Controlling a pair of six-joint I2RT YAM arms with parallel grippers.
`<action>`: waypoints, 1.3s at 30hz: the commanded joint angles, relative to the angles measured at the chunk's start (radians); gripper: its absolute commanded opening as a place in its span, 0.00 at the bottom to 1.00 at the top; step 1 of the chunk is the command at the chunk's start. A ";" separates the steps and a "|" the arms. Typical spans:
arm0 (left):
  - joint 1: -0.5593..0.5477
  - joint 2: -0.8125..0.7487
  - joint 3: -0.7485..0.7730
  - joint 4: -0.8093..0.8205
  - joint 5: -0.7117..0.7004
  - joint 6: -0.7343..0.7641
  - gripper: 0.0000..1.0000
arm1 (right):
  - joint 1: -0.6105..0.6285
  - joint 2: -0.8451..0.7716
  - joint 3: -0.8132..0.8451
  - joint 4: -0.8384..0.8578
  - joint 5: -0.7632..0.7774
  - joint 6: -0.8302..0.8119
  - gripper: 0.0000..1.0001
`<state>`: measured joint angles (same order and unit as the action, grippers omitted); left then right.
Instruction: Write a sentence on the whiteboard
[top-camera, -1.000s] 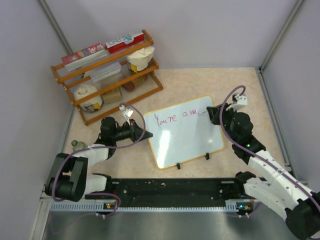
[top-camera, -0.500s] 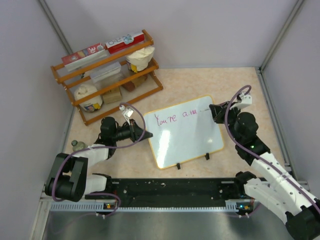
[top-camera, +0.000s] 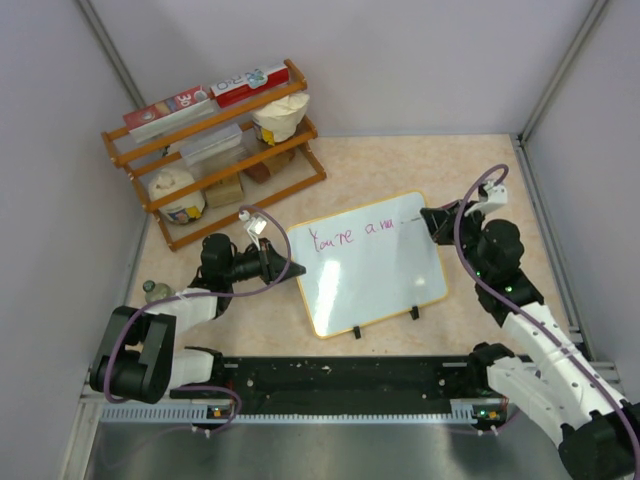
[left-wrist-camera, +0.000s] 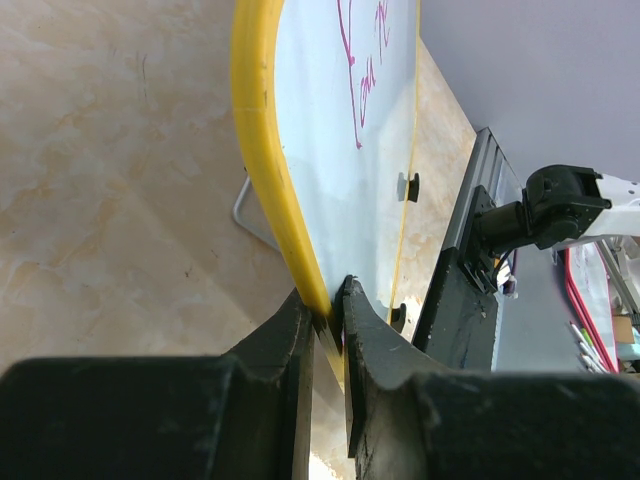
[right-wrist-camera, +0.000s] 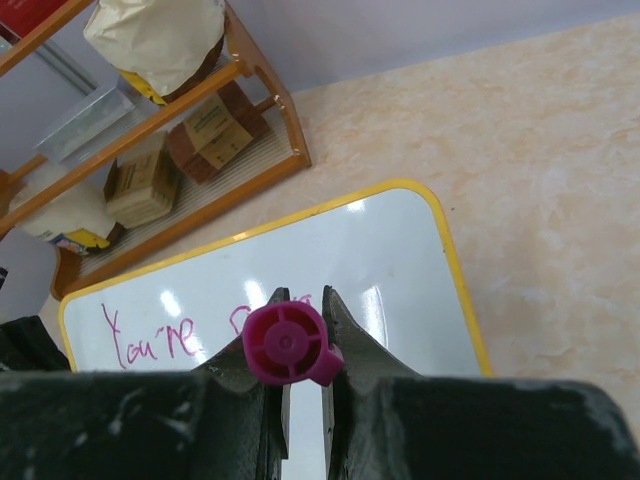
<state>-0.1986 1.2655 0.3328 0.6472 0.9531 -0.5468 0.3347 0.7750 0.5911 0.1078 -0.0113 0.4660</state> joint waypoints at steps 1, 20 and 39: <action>-0.001 -0.008 0.003 0.022 -0.045 0.082 0.00 | -0.034 0.000 0.038 0.072 -0.102 0.005 0.00; -0.001 -0.006 0.005 0.023 -0.042 0.082 0.00 | -0.037 0.017 0.023 0.096 -0.099 -0.016 0.00; -0.001 -0.006 0.005 0.023 -0.042 0.082 0.00 | -0.037 0.156 0.058 0.196 -0.072 0.000 0.00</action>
<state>-0.1986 1.2655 0.3328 0.6476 0.9531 -0.5468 0.3054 0.9249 0.5915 0.2298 -0.0994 0.4644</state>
